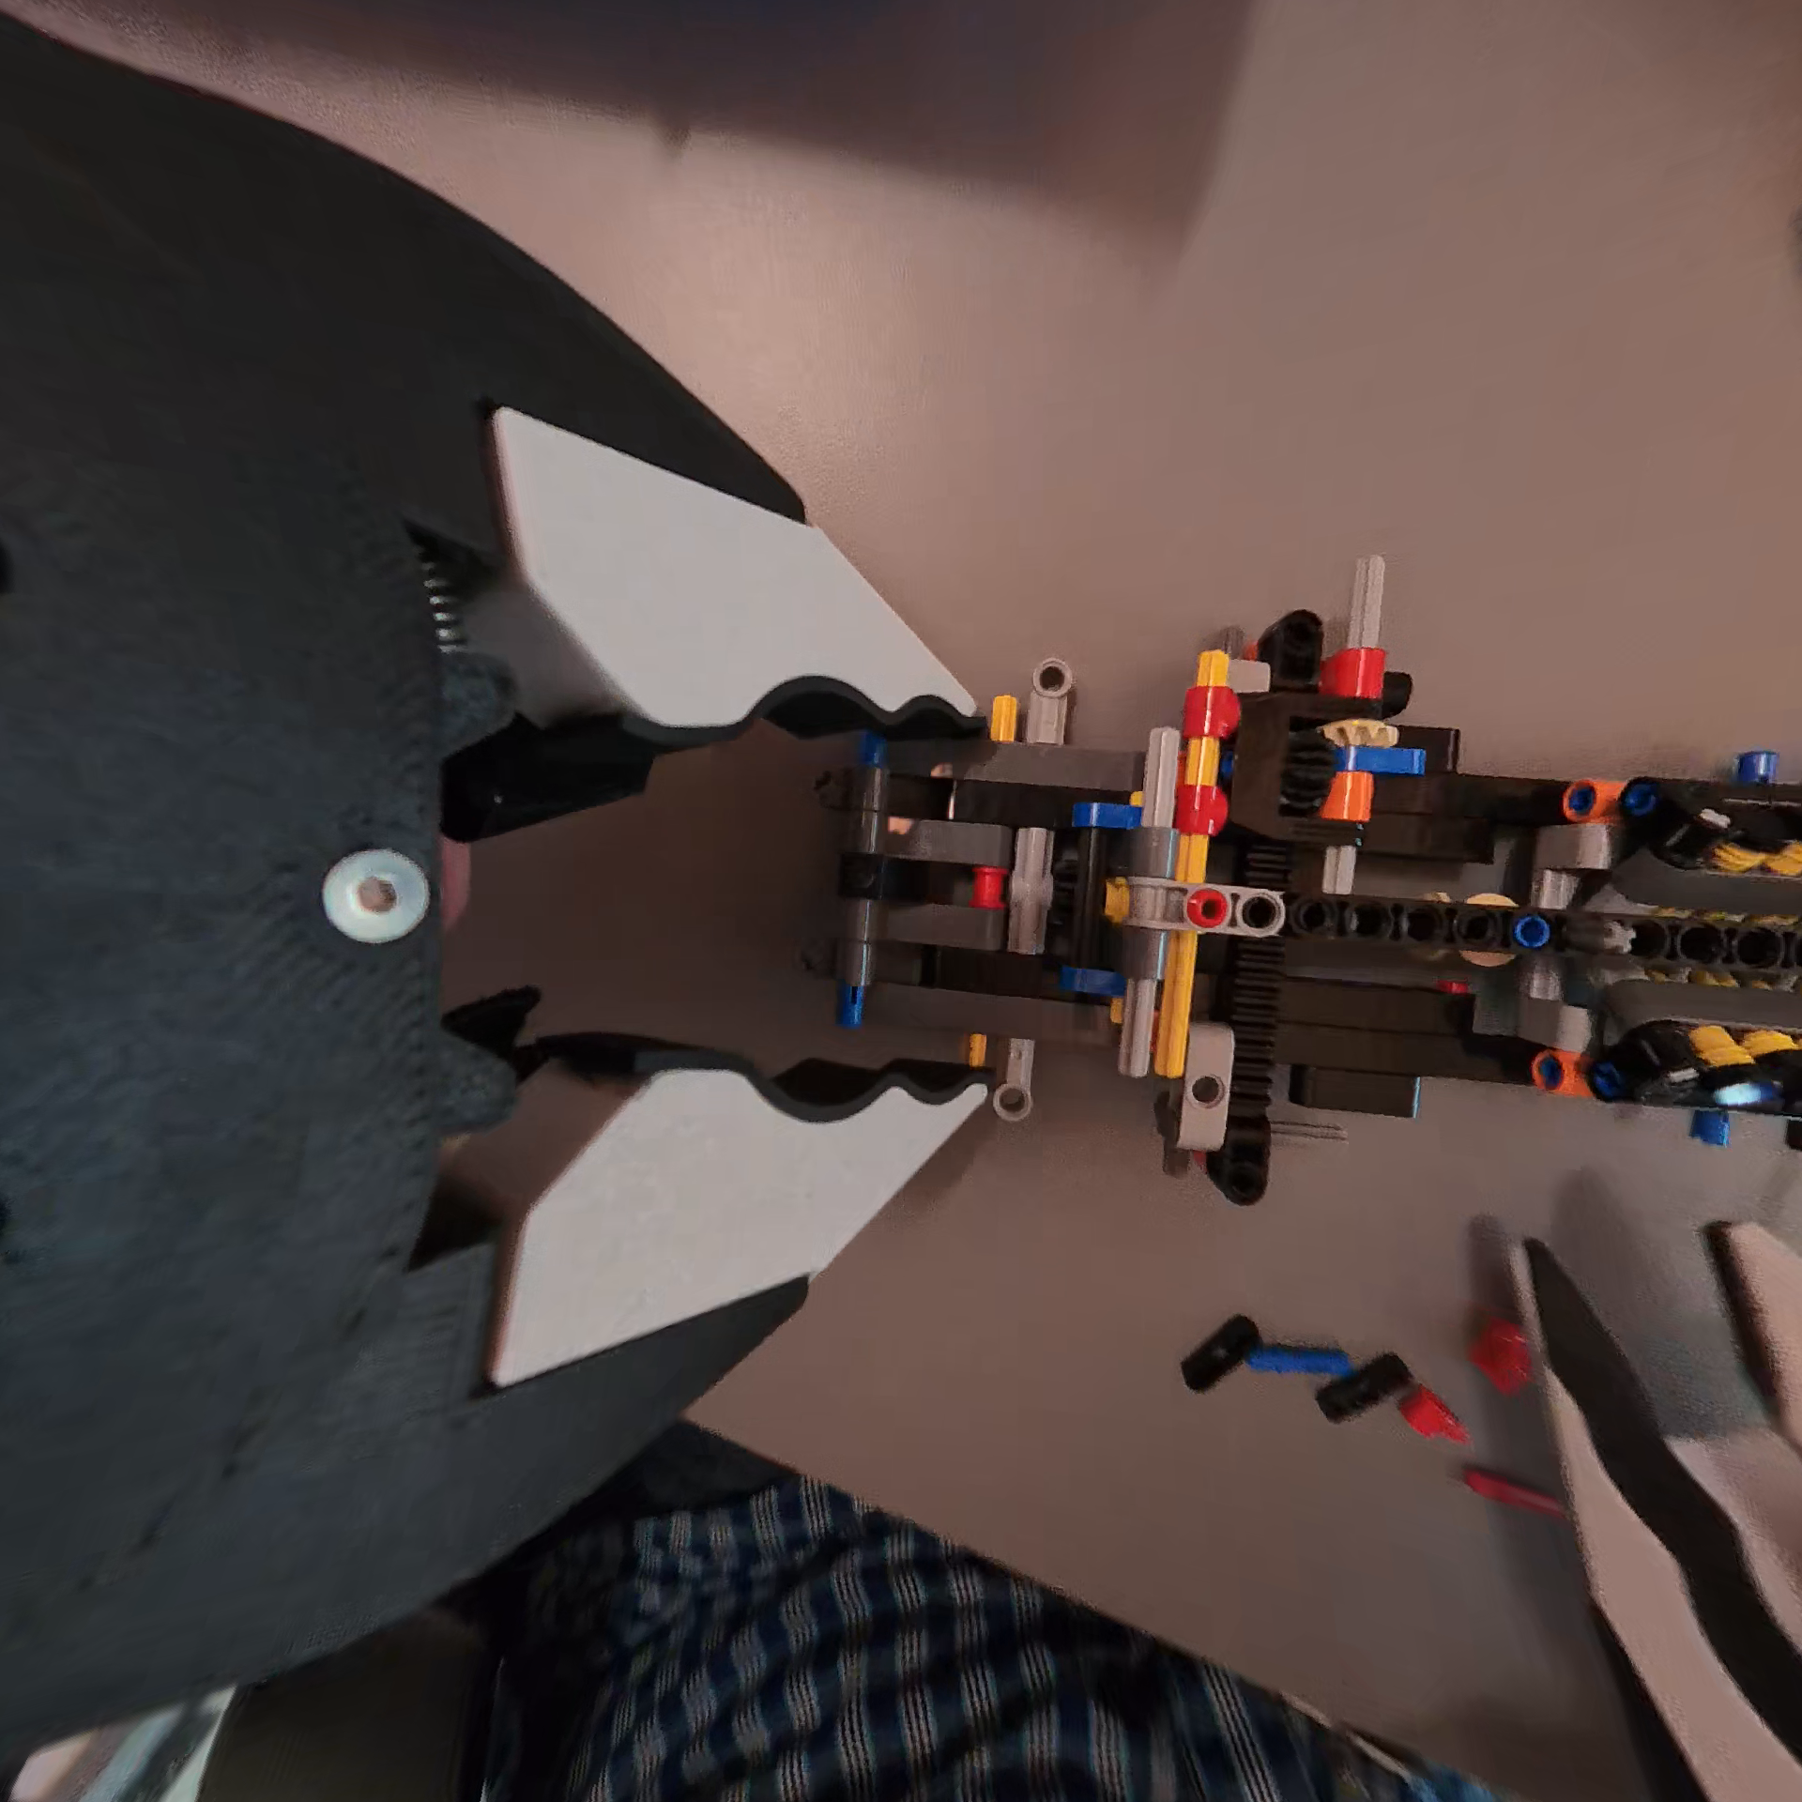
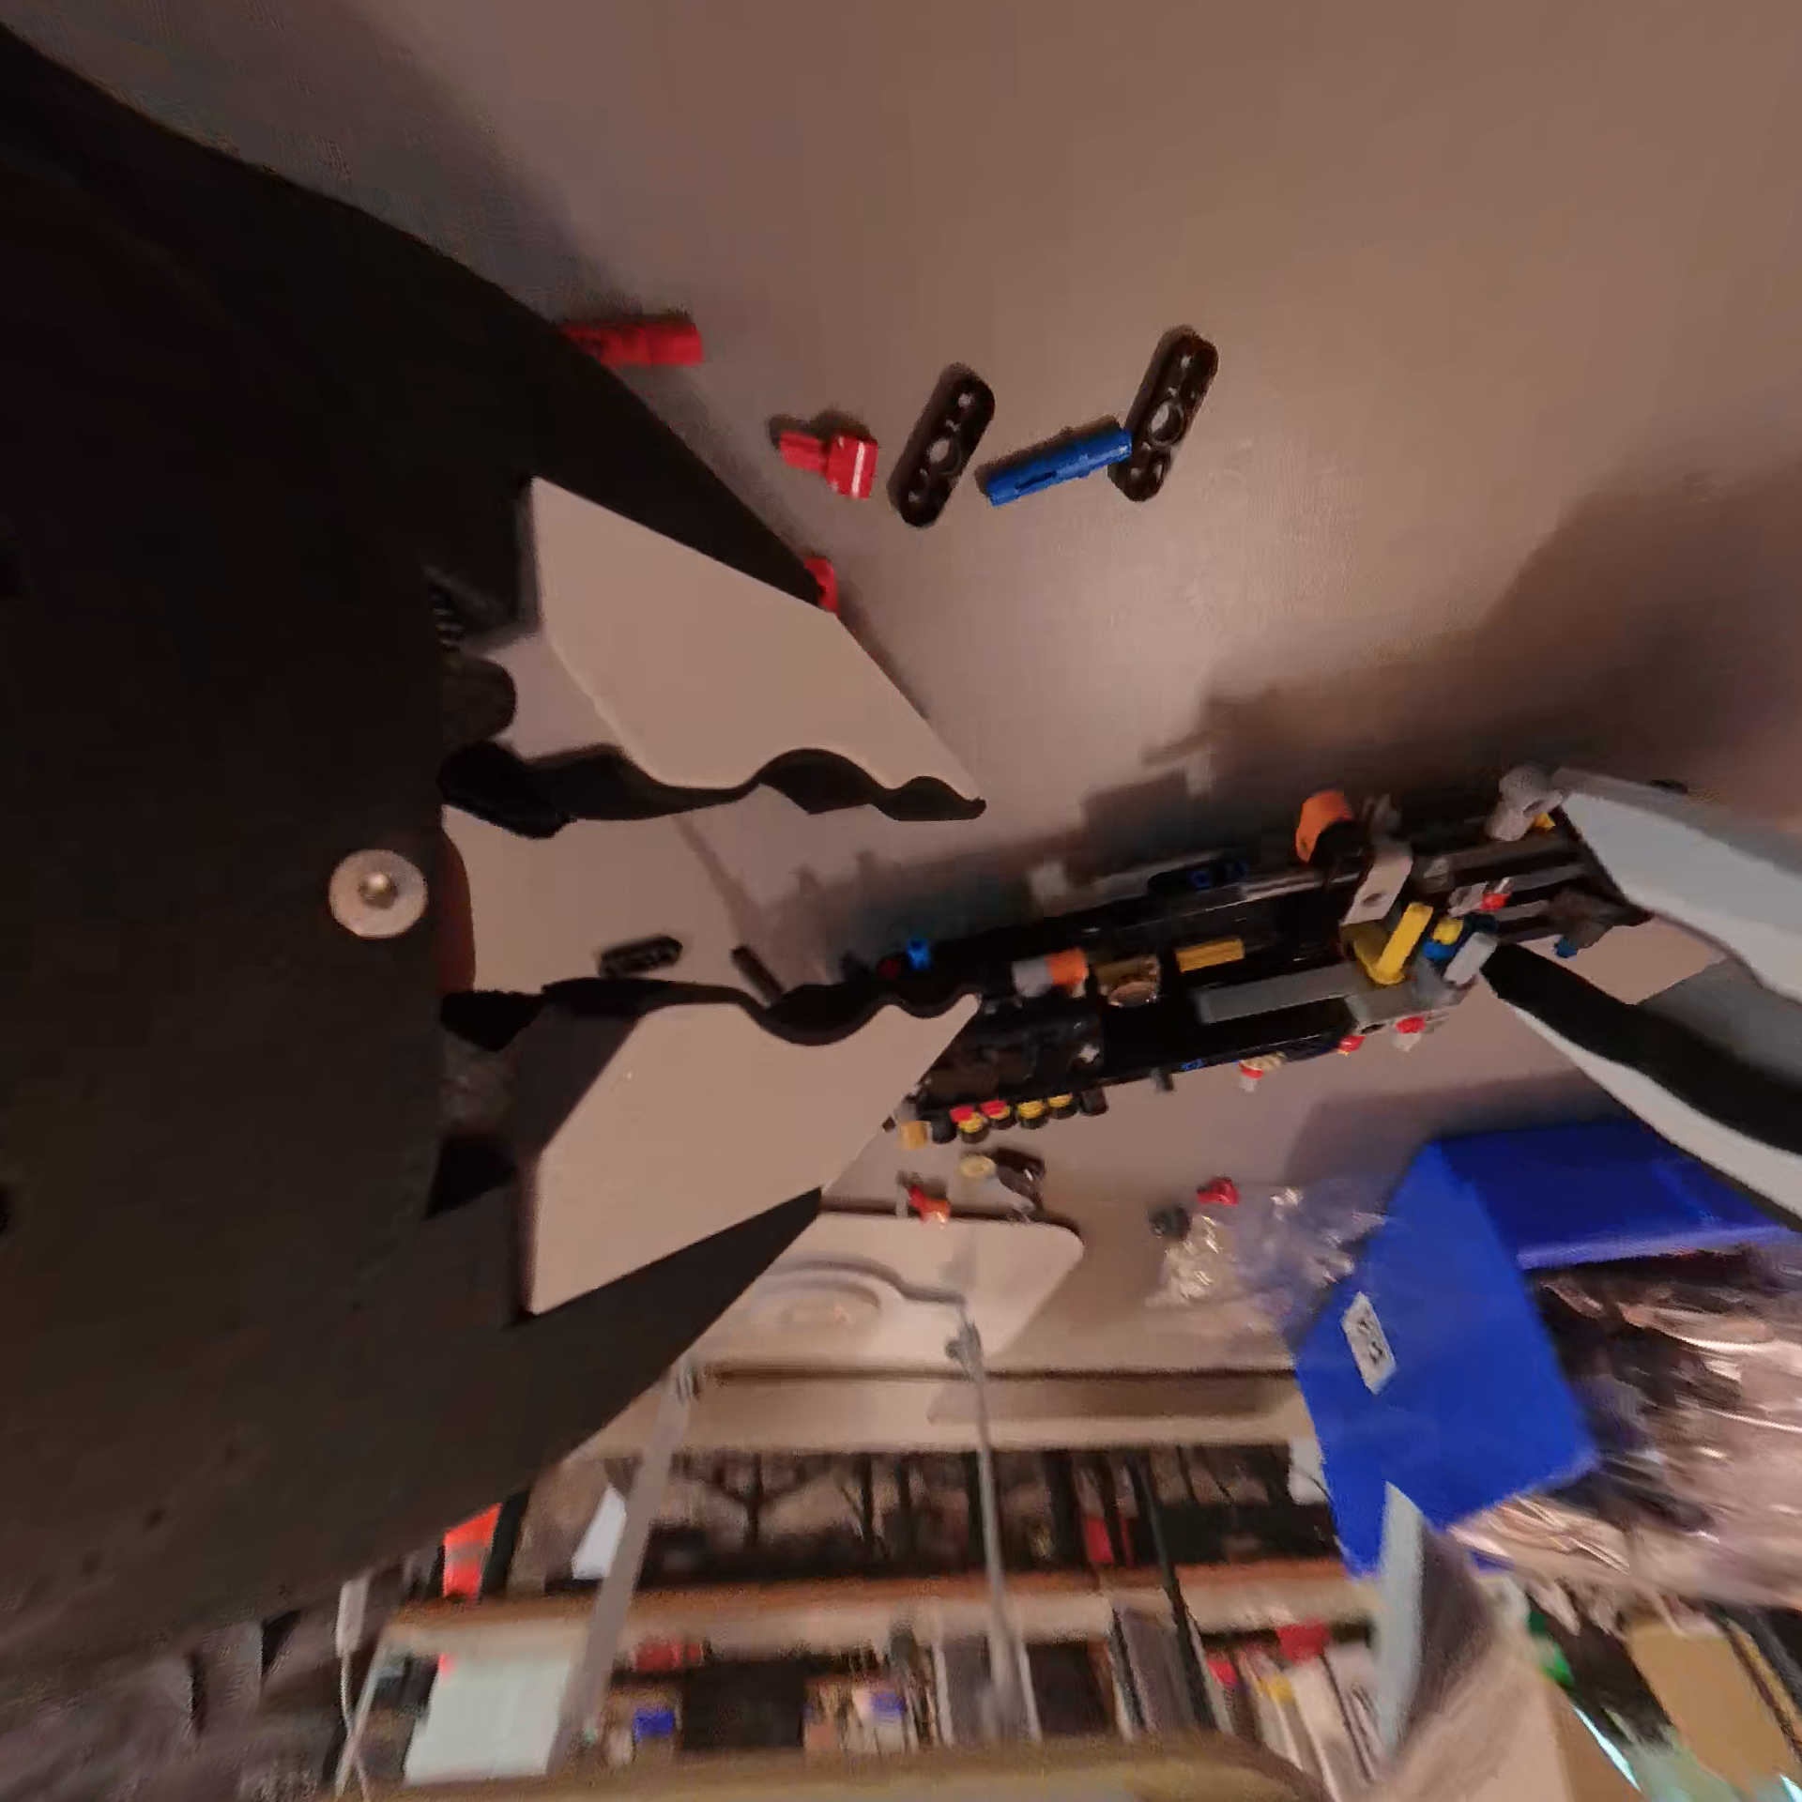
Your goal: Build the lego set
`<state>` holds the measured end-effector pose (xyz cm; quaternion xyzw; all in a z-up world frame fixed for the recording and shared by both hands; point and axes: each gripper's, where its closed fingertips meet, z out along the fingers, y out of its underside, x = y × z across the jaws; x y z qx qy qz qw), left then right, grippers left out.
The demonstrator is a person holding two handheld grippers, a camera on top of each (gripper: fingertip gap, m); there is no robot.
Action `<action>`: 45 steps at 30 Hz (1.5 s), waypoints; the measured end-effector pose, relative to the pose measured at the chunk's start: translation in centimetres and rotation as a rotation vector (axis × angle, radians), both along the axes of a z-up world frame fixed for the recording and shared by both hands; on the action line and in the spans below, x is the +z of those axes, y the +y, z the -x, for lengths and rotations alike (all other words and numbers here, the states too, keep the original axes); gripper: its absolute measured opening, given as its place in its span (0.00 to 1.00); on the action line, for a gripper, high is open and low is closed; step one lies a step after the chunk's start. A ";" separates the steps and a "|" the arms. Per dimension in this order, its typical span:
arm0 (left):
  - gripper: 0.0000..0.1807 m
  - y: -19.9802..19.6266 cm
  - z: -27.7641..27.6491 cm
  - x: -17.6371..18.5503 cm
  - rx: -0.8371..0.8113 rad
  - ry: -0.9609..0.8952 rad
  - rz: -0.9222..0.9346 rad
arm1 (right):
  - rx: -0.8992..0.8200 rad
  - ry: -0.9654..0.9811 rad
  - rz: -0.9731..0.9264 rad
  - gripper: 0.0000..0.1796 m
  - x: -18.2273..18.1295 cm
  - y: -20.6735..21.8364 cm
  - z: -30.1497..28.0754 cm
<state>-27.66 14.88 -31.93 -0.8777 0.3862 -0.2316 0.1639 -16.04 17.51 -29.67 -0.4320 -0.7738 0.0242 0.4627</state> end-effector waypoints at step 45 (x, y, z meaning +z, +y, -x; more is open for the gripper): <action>0.20 2.9 -0.6 2.1 -0.033 0.365 -0.755 | 0.139 0.031 -0.082 0.02 2.2 2.0 4.7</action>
